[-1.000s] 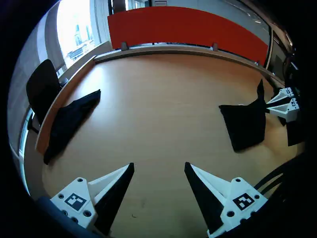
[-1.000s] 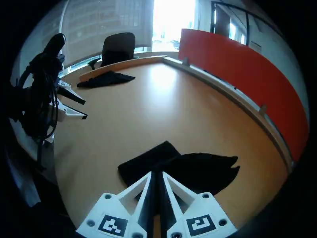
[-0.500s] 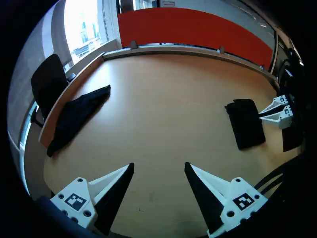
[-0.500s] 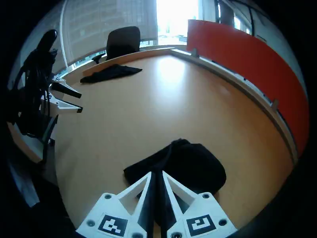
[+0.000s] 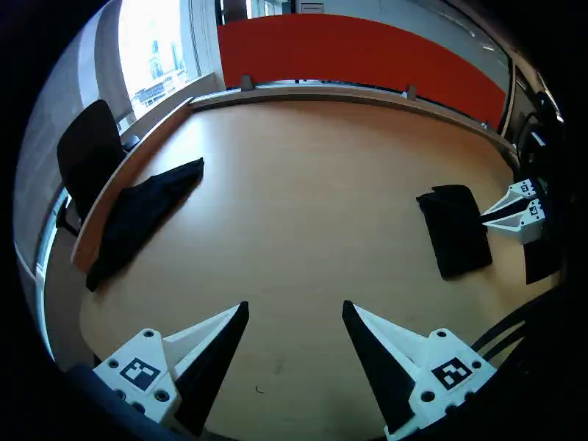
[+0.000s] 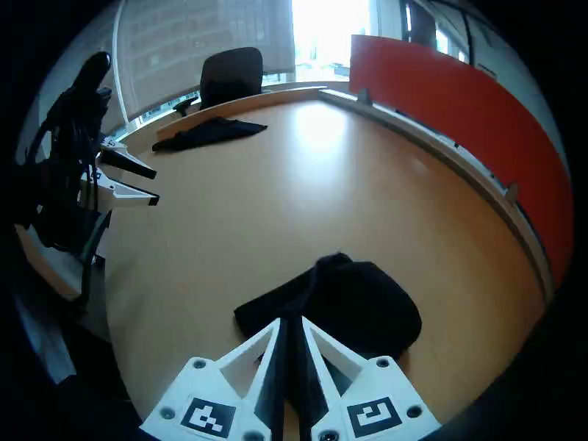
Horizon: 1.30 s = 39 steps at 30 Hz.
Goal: Fold towel
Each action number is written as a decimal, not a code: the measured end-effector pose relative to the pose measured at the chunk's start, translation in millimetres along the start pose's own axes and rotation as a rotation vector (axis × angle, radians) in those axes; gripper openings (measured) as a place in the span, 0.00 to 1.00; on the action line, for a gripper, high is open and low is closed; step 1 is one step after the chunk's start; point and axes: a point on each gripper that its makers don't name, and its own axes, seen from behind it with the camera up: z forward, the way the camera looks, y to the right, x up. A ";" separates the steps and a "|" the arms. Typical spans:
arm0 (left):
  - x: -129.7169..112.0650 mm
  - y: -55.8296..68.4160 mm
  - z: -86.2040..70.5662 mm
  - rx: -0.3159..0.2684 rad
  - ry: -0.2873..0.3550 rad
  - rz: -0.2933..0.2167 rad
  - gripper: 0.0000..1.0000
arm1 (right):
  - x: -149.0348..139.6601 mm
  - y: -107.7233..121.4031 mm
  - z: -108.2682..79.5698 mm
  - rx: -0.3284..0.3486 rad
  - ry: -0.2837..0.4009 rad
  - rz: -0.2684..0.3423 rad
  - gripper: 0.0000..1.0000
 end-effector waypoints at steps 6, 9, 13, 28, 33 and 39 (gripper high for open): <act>-0.3 -0.1 0.5 0.001 -0.002 0.001 0.94 | -3.7 -0.8 -0.2 -0.001 -0.005 0.008 0.14; 0.0 0.3 0.3 0.000 -0.001 0.002 0.94 | -6.0 0.0 -0.4 -0.006 -0.010 0.016 0.30; 0.9 0.7 0.0 0.000 0.000 0.001 0.94 | -8.5 4.0 -0.5 -0.023 -0.014 0.032 0.68; 2.8 2.4 -0.3 -0.003 0.003 0.003 0.94 | -28.6 9.4 -6.4 -0.044 -0.029 0.072 0.74; 3.3 3.2 -0.1 -0.003 0.003 0.005 0.94 | -44.9 10.8 -10.4 -0.055 -0.050 0.088 0.74; 2.9 4.4 0.3 -0.004 0.001 0.005 0.94 | -63.7 13.4 -16.6 -0.069 -0.071 0.112 0.74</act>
